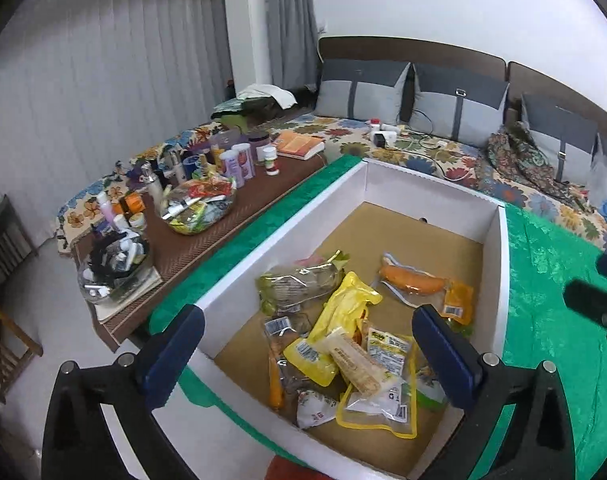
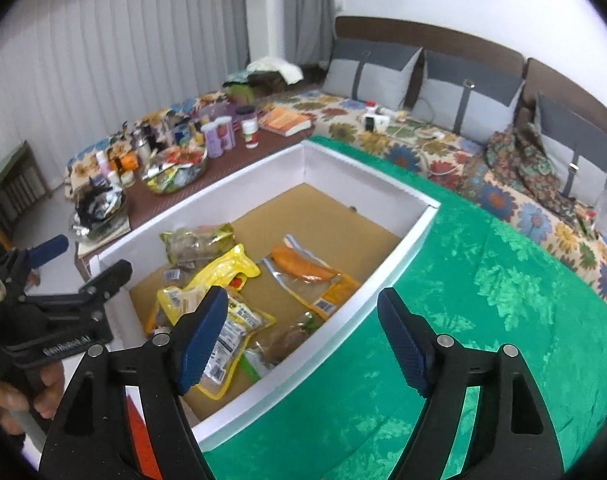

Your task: Organize snacks

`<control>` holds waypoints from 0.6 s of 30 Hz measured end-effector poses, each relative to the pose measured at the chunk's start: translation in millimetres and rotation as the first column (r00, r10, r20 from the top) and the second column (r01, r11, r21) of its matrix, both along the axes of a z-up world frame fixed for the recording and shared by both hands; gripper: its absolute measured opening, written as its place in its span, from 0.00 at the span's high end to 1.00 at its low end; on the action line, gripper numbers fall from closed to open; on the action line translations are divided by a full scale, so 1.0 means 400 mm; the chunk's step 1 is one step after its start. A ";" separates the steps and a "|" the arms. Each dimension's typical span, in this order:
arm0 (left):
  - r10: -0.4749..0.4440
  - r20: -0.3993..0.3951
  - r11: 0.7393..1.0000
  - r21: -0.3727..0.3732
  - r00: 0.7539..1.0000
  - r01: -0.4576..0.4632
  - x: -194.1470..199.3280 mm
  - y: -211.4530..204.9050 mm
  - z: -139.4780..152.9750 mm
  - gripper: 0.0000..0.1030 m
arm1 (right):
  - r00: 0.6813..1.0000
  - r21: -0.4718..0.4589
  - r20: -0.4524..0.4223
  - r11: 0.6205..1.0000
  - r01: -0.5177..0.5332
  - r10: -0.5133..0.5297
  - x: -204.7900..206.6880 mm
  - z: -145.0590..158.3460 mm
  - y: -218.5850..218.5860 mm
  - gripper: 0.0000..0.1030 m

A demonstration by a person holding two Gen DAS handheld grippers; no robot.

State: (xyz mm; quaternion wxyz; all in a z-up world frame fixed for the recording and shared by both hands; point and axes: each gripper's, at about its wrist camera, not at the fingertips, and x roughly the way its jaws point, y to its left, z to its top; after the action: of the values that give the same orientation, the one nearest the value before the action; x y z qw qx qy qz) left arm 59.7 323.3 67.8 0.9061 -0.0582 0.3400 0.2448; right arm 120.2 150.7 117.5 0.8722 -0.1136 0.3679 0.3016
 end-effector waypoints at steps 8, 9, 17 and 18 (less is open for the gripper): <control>0.058 -0.018 0.997 0.044 0.998 -0.057 -0.028 -0.016 0.023 0.00 | 0.998 0.013 -0.064 1.000 0.019 -0.018 -0.050 -0.009 0.000 0.22; 0.055 -0.017 0.997 0.056 0.998 -0.054 -0.031 -0.017 0.024 0.00 | 0.997 0.014 -0.071 1.000 0.024 -0.023 -0.055 -0.008 -0.001 0.22; 0.012 -0.040 1.000 -0.028 0.999 -0.013 -0.046 0.011 0.016 0.00 | 0.996 0.005 -0.080 1.000 0.030 -0.030 -0.087 0.004 0.024 0.22; 0.014 -0.042 1.000 -0.022 0.999 -0.014 -0.045 0.010 0.015 0.00 | 0.996 0.005 -0.079 1.000 0.029 -0.028 -0.089 0.005 0.025 0.22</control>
State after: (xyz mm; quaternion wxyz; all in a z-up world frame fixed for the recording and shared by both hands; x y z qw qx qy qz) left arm 41.6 327.4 73.7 0.8963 -0.0654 0.3614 0.2485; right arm 84.6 160.8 119.4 0.8616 -0.0937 0.4026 0.2945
